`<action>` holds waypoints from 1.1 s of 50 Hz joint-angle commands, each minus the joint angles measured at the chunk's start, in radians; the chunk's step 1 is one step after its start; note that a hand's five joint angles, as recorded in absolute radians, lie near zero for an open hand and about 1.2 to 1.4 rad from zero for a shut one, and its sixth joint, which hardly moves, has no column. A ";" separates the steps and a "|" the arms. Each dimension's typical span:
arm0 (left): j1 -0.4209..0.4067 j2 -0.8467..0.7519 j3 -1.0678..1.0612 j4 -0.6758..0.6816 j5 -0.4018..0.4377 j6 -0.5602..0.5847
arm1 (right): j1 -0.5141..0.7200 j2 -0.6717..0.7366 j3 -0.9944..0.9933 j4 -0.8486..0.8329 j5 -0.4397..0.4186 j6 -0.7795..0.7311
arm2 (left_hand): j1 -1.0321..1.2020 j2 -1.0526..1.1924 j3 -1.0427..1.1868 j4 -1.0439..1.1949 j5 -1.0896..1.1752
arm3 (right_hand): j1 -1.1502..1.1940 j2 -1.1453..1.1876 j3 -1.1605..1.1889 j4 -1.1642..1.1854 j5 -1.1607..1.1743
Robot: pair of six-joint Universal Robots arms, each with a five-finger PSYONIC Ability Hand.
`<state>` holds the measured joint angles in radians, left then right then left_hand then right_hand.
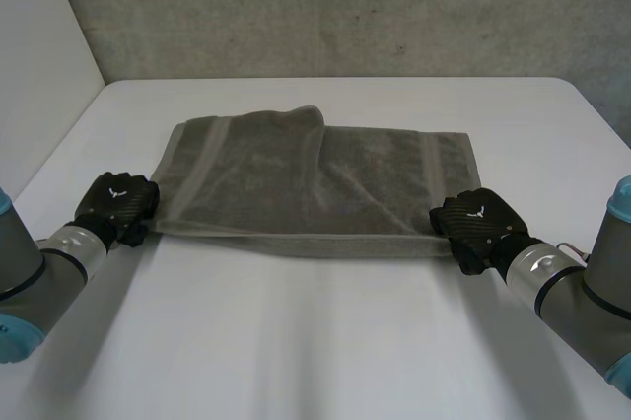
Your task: Fold the towel.
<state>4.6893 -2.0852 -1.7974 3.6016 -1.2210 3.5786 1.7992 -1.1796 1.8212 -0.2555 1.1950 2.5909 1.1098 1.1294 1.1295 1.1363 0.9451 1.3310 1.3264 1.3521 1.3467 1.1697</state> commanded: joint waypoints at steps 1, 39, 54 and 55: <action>0.000 0.000 -0.004 -0.004 0.000 0.000 | 0.000 0.000 -0.002 0.002 0.001 0.000 | 0.070 0.050 0.050 0.043 0.060 | -0.048 -0.044 -0.069 -0.064 -0.061; 0.011 0.014 -0.019 -0.004 0.002 -0.001 | -0.146 -0.005 -0.118 0.245 -0.170 -0.221 | 0.286 0.267 0.267 0.260 0.277 | -0.985 -0.980 -1.006 -1.000 -0.998; 0.015 0.011 -0.017 -0.006 0.002 -0.003 | -0.144 0.055 -0.114 0.295 -0.173 -0.287 | 0.286 0.267 0.267 0.260 0.277 | -0.342 -0.337 -0.363 -0.357 -0.355; 0.015 0.011 -0.017 -0.006 0.002 -0.003 | -0.144 0.058 -0.120 0.323 -0.173 -0.301 | 0.286 0.267 0.267 0.260 0.277 | -0.103 -0.099 -0.125 -0.119 -0.117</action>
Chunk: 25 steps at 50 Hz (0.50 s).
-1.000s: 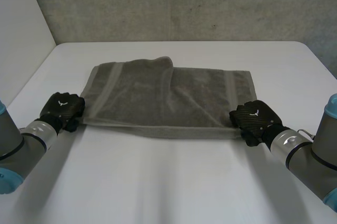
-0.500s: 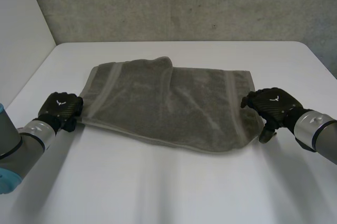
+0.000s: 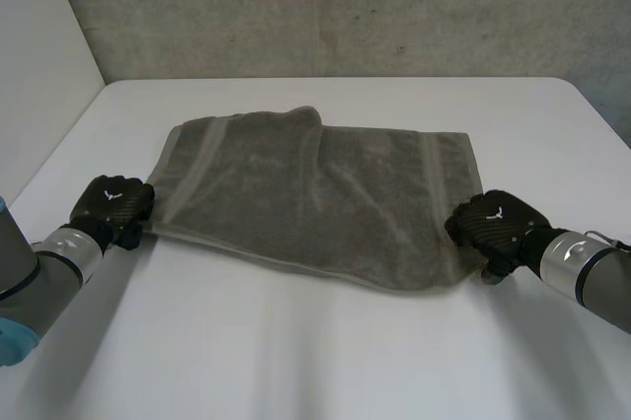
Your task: Fold the towel.
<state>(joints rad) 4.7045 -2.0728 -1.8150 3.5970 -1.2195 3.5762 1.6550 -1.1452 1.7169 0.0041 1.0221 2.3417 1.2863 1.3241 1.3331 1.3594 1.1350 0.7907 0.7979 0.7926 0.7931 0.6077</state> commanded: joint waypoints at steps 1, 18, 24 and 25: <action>-0.001 0.000 0.000 -0.001 0.000 0.000 | 0.000 0.024 -0.016 0.063 0.000 -0.051 | 0.110 0.072 0.063 0.037 0.087 | 0.439 0.432 0.437 0.437 0.448; -0.017 0.314 0.022 -0.154 0.011 -0.072 | -0.092 -0.328 -0.232 0.154 -0.011 0.405 | 0.110 0.072 0.063 0.037 0.087 | 0.606 0.598 0.604 0.603 0.614; -0.027 0.521 0.071 -0.245 0.018 -0.192 | -0.145 -0.441 -0.373 0.256 -0.017 0.518 | 0.110 0.072 0.063 0.037 0.087 | 0.606 0.598 0.604 0.603 0.614; -0.027 0.568 0.080 -0.265 0.031 -0.226 | -0.146 -0.441 -0.373 0.257 -0.017 0.518 | 0.110 0.072 0.063 0.037 0.087 | 0.606 0.598 0.604 0.603 0.614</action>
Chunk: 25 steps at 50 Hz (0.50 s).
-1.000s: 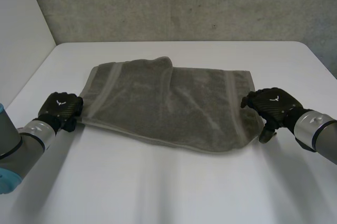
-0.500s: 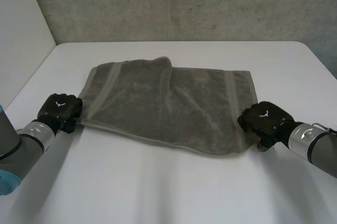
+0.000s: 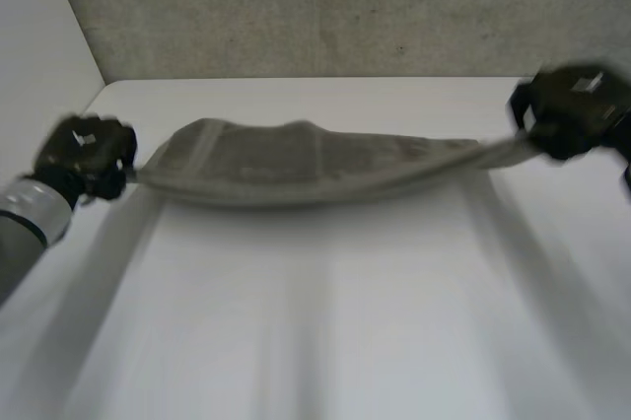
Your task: Fold the towel.
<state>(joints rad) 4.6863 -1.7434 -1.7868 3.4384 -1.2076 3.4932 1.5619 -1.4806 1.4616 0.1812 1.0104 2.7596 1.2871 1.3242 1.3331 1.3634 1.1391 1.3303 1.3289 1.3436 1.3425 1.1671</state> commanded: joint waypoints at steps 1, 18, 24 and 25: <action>-0.009 0.239 0.052 -0.107 0.019 -0.143 | -0.065 -0.125 -0.138 0.118 -0.009 0.091 | 0.109 0.072 0.063 0.033 0.083 | 0.066 0.067 0.053 0.054 0.055; 0.006 0.138 -0.083 -0.102 0.160 -0.207 | -0.066 0.063 -0.017 0.184 0.028 -0.198 | 0.109 0.072 0.063 0.033 0.083 | 0.066 0.067 0.053 0.054 0.055; 0.005 -0.081 -0.008 -0.064 0.158 -0.140 | -0.049 0.204 -0.066 0.132 0.118 -0.202 | 0.109 0.072 0.063 0.033 0.083 | 0.066 0.067 0.053 0.054 0.055; 0.003 -0.132 0.032 -0.062 0.154 -0.120 | -0.049 0.204 -0.066 0.132 0.119 -0.202 | 0.109 0.072 0.063 0.033 0.083 | 0.066 0.067 0.053 0.054 0.055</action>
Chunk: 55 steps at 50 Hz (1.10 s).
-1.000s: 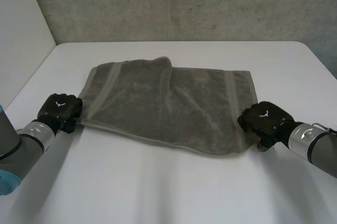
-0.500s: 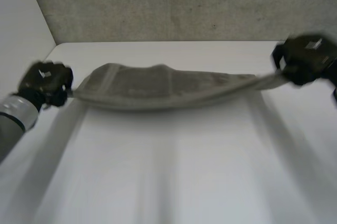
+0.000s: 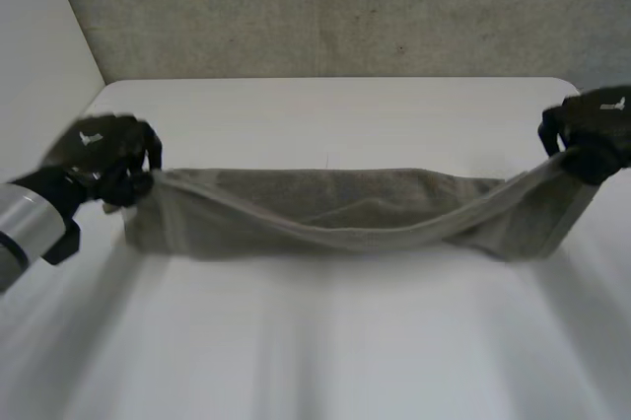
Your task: Fold the towel.
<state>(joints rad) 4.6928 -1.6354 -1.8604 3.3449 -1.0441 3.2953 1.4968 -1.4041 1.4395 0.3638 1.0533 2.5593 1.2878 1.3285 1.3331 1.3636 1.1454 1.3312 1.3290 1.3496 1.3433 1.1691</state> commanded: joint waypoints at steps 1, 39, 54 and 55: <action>-0.003 -0.241 0.106 0.031 -0.010 0.078 | 0.040 0.163 -0.062 -0.078 0.100 0.004 | 0.108 0.068 0.063 0.033 0.076 | 0.065 0.067 0.047 0.053 0.053; -0.080 -0.839 0.839 0.004 -0.108 0.066 | 0.267 0.627 -0.478 -0.330 0.524 0.120 | -1.089 -1.130 -1.134 -1.165 -1.121 | -1.157 -1.154 -1.175 -1.169 -1.169; -0.072 -0.494 0.534 -0.044 -0.113 0.044 | 0.263 0.268 -0.171 -0.321 0.432 0.147 | -1.048 -1.089 -1.093 -1.124 -1.080 | -1.157 -1.154 -1.175 -1.169 -1.169; -0.072 -0.494 0.534 -0.044 -0.113 0.044 | 0.261 0.240 -0.113 -0.318 0.406 0.130 | -1.048 -1.089 -1.093 -1.124 -1.080 | -1.157 -1.154 -1.175 -1.169 -1.169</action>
<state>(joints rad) 4.6148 -2.2213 -1.2090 3.2991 -1.1574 3.3284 1.7641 -1.0258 1.1311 0.0369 1.5453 2.7227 0.2725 0.2665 0.2717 0.2757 0.0660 0.2383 0.2566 0.2496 0.2708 0.0647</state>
